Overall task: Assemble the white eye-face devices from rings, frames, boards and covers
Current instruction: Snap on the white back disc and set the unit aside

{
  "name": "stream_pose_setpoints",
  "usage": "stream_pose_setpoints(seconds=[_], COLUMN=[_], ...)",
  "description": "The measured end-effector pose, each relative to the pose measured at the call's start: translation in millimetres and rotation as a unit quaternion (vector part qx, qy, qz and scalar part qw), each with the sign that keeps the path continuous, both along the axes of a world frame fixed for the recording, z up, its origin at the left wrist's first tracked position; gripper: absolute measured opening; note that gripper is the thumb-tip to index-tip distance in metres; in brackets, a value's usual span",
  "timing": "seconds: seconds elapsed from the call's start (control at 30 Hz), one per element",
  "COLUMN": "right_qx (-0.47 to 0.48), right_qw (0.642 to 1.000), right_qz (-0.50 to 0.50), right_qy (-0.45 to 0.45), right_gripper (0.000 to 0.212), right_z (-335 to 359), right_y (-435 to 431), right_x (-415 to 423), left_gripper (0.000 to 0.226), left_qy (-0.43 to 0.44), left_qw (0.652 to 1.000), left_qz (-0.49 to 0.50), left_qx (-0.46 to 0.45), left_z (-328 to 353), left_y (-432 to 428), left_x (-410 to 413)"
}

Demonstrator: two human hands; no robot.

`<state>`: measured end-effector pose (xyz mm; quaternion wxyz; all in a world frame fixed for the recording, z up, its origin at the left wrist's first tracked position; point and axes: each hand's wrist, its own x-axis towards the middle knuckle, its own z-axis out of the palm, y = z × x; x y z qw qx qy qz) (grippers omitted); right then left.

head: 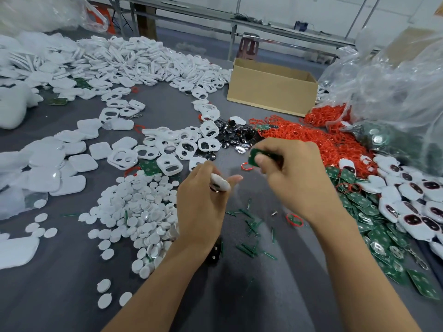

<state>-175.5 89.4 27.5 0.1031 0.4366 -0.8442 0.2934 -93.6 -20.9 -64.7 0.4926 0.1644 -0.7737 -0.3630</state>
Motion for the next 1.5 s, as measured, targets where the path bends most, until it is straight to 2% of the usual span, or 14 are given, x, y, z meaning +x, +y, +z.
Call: stream_pose_setpoints(seconds=[0.07,0.2,0.27,0.33,0.43,0.57,0.67,0.73,0.83,0.9,0.93,1.07,1.27,1.5], right_qx=[0.04,0.132,0.169,0.225,0.139,0.049,0.045,0.01,-0.023,-0.005,-0.006,-0.031,-0.056,-0.07], right_qw=[0.999,0.979,0.966,0.959,0.987,0.986,0.987,0.988,0.989,0.992,0.992,0.986,0.973,0.955], right_qz=[-0.021,-0.096,-0.121,-0.129,-0.028,0.121,0.144,0.144,0.124,0.116,0.119,0.141,0.122,0.101], right_qy=[-0.026,-0.119,-0.153,-0.114,-0.08,-0.103,-0.055,-0.053,-0.074,-0.052,-0.051,-0.077,-0.188,-0.271], right_gripper=[0.017,0.016,0.019,0.03,0.043,0.041,0.033,0.029,0.023,0.02,0.022,0.027,0.027,0.023], right_z=[-5,-19,-25,-26,-14,-6,-10,-10,-7,-6,-6,-5,-6,-13], right_y=[5,21,28,31,24,1,-9,-9,-7,-6,-6,-5,-3,-2], right_x=[-11,-40,-46,-46,-37,-6,6,6,3,3,4,6,3,-5], left_gripper=[0.034,0.029,0.022,0.015,0.025,0.041,0.031,0.045,0.058,0.05,0.043,0.026,0.036,0.043], left_qy=[0.016,-0.037,-0.055,-0.06,-0.06,-0.05,-0.048,-0.032,0.034,0.072,0.082,0.102,0.085,0.063], left_qw=[0.999,0.98,0.942,0.9,0.872,0.851,0.857,0.846,0.781,0.724,0.712,0.72,0.74,0.742], left_qz=[-0.023,-0.071,-0.163,-0.246,-0.299,-0.357,-0.376,-0.396,-0.453,-0.496,-0.502,-0.449,-0.44,-0.464], left_qx=[0.035,0.181,0.287,0.355,0.384,0.382,0.349,0.356,0.429,0.475,0.485,0.52,0.501,0.48], left_z=[-1,-1,0,2,4,6,6,6,9,14,16,17,13,15], left_y=[0,-3,-4,-4,-3,-3,-4,-4,-9,-13,-14,-14,-15,-10], left_x=[-3,-8,-9,-10,-10,-9,-7,-6,-4,-2,-1,-2,-4,-3])
